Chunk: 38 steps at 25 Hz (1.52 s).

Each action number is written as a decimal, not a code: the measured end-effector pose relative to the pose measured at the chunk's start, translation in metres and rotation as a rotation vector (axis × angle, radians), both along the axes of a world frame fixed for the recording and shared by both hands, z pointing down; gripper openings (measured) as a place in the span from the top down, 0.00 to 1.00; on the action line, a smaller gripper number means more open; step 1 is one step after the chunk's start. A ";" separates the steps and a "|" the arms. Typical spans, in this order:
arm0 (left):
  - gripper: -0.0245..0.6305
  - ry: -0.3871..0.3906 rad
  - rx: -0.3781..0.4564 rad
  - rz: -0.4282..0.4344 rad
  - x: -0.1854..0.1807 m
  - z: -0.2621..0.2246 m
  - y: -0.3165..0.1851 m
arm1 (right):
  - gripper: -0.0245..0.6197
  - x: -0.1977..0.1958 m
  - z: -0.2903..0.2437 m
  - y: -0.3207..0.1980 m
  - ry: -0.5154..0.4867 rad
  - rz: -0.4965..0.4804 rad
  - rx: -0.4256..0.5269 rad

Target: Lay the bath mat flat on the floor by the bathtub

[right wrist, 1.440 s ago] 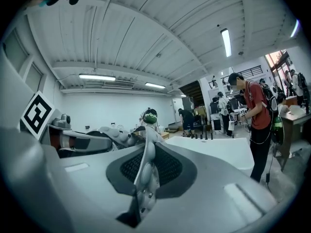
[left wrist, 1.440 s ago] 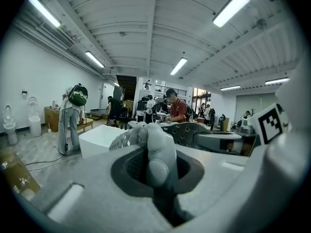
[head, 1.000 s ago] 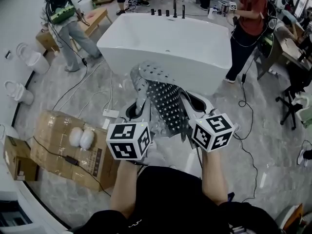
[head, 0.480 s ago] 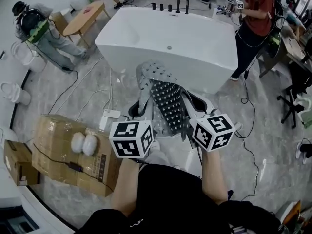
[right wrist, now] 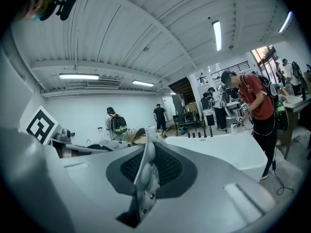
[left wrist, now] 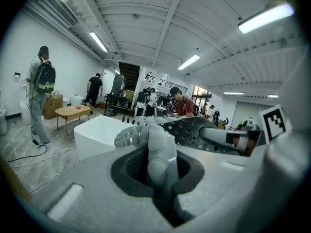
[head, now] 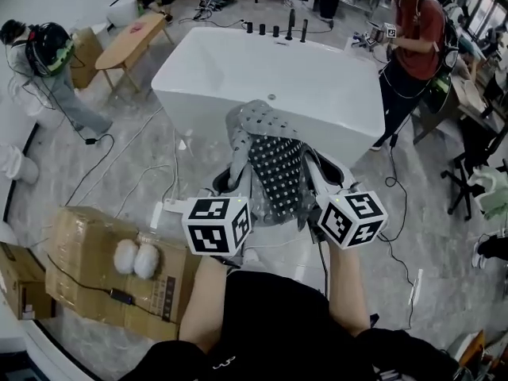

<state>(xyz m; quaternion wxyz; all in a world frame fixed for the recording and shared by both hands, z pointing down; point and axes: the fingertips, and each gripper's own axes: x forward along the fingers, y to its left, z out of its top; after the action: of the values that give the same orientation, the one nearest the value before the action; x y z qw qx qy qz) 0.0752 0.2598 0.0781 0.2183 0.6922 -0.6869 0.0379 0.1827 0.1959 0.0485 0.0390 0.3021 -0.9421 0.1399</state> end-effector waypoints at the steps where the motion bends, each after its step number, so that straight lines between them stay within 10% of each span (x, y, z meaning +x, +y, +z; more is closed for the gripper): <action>1: 0.91 0.000 -0.002 0.005 -0.008 -0.001 -0.003 | 0.93 -0.005 -0.003 -0.004 -0.008 0.005 0.001; 38: 0.91 0.156 -0.029 -0.069 -0.111 0.045 -0.003 | 0.93 -0.130 0.030 -0.005 0.173 -0.132 0.015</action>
<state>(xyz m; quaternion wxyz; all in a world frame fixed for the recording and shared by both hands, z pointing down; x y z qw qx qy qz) -0.0355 0.2570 0.1228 0.2825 0.6657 -0.6905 -0.0136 0.0526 0.1905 0.0784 0.1268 0.2507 -0.9541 0.1032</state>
